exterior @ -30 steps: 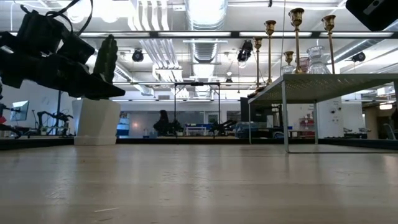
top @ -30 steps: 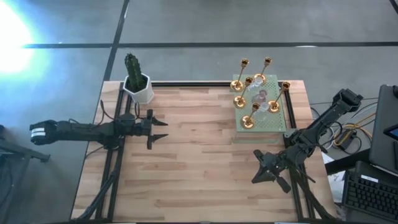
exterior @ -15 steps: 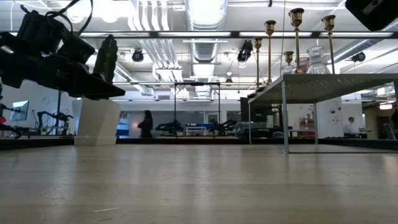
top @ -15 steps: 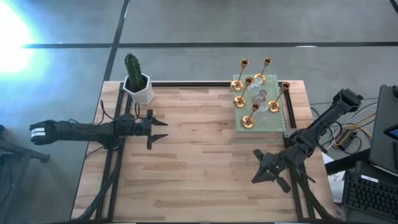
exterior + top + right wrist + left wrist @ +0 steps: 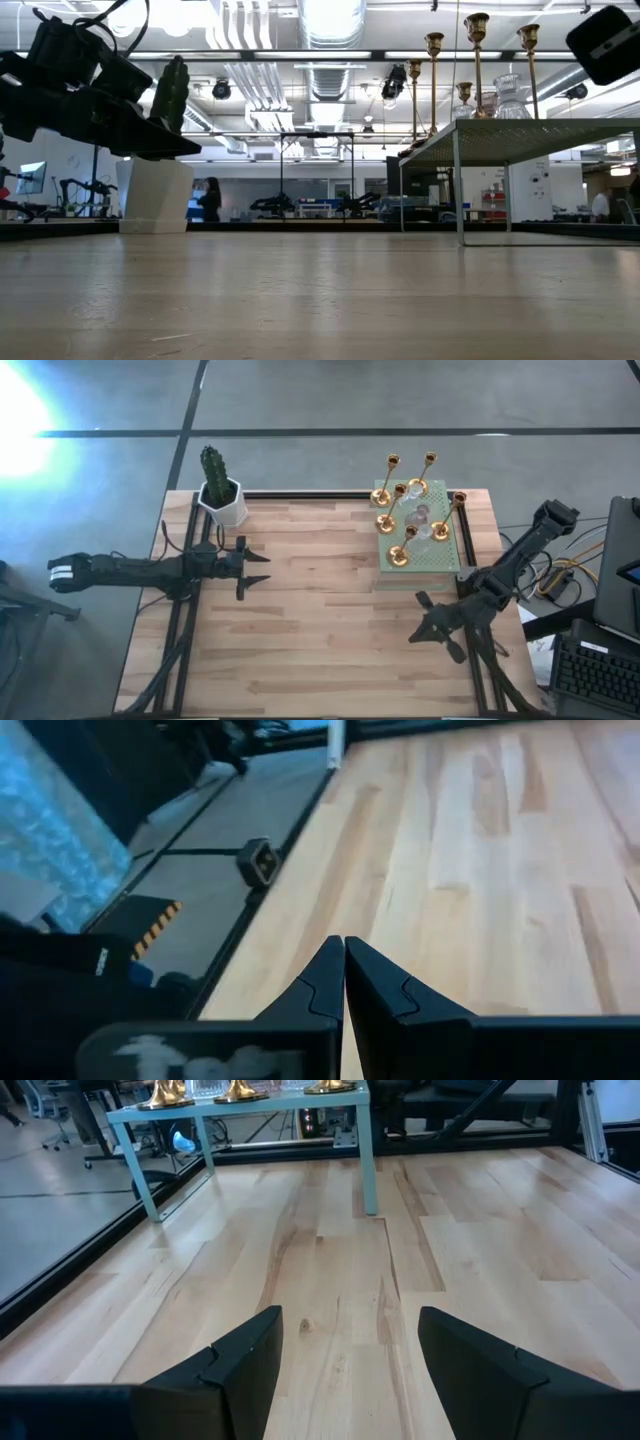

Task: Pick & Place candle stick holders
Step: Return to Home Position

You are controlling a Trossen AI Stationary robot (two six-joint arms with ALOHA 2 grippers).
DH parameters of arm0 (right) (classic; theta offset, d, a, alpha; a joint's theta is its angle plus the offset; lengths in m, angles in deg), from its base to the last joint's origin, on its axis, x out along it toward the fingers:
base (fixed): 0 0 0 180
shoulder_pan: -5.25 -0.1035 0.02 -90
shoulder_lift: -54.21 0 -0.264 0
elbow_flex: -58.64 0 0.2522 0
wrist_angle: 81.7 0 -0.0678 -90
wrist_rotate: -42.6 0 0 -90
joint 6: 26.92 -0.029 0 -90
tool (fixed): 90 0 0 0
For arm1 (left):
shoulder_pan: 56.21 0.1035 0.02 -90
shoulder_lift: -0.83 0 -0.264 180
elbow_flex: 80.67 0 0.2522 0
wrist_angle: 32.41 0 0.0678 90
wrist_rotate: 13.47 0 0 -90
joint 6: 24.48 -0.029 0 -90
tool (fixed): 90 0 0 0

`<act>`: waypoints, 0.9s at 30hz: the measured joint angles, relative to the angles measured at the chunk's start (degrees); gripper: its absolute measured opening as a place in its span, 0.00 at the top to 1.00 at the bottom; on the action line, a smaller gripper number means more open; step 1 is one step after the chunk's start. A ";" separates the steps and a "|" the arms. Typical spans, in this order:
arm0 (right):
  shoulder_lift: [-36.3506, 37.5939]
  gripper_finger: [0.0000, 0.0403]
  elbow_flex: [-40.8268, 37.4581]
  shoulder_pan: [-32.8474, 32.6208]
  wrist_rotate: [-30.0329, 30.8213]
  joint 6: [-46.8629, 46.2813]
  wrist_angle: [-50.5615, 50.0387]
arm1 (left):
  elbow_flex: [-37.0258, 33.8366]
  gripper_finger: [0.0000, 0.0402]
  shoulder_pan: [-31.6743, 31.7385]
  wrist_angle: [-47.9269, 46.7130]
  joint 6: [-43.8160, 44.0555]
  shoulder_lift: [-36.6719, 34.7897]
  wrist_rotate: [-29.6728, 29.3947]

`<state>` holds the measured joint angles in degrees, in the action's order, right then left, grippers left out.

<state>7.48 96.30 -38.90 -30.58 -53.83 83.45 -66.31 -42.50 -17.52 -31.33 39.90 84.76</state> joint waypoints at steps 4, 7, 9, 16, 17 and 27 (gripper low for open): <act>6.71 0.98 -5.35 -1.52 -0.43 4.92 2.71 | 0.00 0.41 0.04 -0.12 0.00 0.00 0.00; 12.93 0.98 -10.92 -1.74 -7.29 10.31 9.50 | 0.00 0.41 0.04 -0.21 0.00 0.02 0.01; 16.64 0.98 -13.77 -1.52 -10.54 11.97 11.40 | 0.00 0.41 0.04 -0.21 0.00 0.02 -0.01; 25.97 0.98 -19.40 0.88 -20.62 13.61 10.45 | 0.00 0.41 0.03 -0.28 -0.01 0.02 0.02; 27.42 0.98 -19.89 1.33 -22.95 13.98 10.55 | 0.00 0.41 0.02 -0.28 0.00 0.02 0.02; 36.91 0.98 -22.21 3.62 -28.88 24.39 9.56 | -0.02 0.41 0.02 -0.39 0.00 0.02 0.01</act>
<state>44.39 74.10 -35.28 -59.47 -29.44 93.01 -66.33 -42.48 -17.91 -31.33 39.93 84.77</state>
